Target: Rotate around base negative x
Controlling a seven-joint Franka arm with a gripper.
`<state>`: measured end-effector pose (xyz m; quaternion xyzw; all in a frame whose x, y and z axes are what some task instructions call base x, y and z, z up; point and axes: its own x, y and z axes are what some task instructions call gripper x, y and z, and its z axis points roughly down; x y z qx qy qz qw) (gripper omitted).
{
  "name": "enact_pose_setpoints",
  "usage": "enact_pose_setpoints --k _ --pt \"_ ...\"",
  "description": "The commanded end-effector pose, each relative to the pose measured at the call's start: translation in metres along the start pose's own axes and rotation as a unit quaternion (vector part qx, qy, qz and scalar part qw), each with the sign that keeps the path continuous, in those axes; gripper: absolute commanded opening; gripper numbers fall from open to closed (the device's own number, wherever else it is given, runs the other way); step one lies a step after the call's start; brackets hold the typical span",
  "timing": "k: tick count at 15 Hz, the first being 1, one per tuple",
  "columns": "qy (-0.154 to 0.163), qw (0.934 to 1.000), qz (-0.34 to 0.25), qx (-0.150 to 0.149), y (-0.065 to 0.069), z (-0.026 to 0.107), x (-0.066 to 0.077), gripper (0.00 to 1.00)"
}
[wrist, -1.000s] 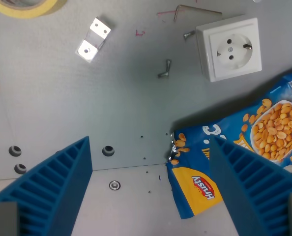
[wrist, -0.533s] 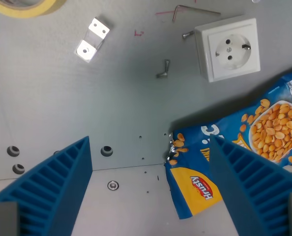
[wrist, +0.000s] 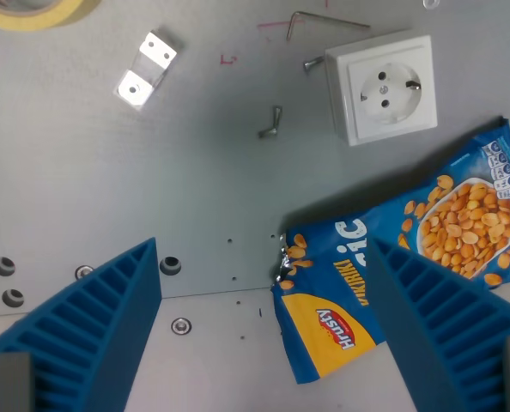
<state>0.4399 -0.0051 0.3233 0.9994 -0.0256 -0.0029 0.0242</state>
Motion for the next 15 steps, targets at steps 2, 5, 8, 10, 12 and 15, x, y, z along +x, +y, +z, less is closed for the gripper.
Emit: enact_pose_setpoints --k 2,5,8,10,12,15 --pt "0.008 0.9951 0.009 -0.099 -0.0028 -0.0025 -0.0004 1.0" --pt "0.008 0.9929 0.009 -0.119 -0.0028 -0.0025 -0.0004 1.0" --pt "0.009 0.9903 0.009 -0.138 -0.0028 -0.0025 -0.0004 1.0" --pt "0.01 0.9884 0.009 -0.152 -0.0028 -0.0025 -0.0004 1.0" --pt "0.01 0.9863 0.009 -0.165 -0.0028 -0.0025 -0.0004 1.0" --pt "0.011 0.9828 0.009 -0.184 -0.0028 -0.0025 -0.0004 1.0"
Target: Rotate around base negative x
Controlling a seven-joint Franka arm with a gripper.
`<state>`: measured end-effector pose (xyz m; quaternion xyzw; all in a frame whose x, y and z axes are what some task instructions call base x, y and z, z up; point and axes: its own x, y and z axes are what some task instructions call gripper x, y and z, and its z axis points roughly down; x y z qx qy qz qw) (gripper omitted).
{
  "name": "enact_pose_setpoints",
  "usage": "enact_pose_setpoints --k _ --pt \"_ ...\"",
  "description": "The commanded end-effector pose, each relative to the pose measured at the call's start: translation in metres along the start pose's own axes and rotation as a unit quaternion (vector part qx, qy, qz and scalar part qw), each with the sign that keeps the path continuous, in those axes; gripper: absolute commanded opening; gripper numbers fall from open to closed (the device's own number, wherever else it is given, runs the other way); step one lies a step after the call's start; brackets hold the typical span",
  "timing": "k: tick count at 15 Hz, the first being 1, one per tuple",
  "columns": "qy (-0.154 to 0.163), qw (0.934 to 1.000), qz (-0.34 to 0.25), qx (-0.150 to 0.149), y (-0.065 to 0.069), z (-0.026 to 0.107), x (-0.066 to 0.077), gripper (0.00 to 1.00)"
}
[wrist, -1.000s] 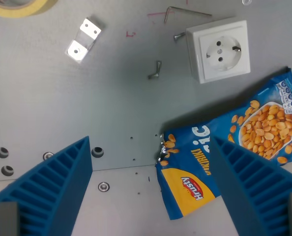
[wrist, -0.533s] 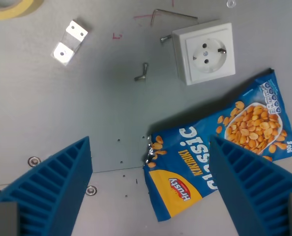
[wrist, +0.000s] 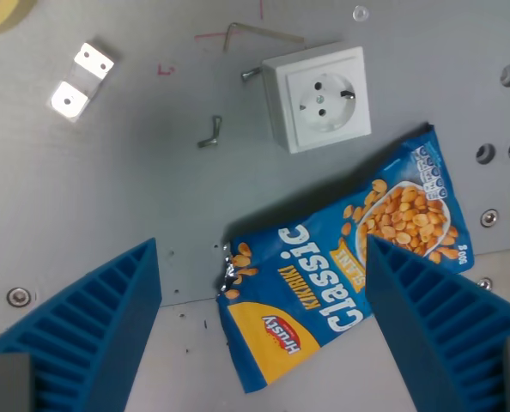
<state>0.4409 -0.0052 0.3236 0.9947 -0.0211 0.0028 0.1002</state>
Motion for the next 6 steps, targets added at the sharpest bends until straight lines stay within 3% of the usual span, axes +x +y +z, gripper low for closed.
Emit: enact_pose_setpoints --k 1,6 --pt "0.002 0.9932 0.012 -0.116 -0.0025 -0.0027 -0.0013 1.0" --pt "0.003 0.9888 0.012 -0.149 -0.0025 -0.0027 -0.0013 1.0"
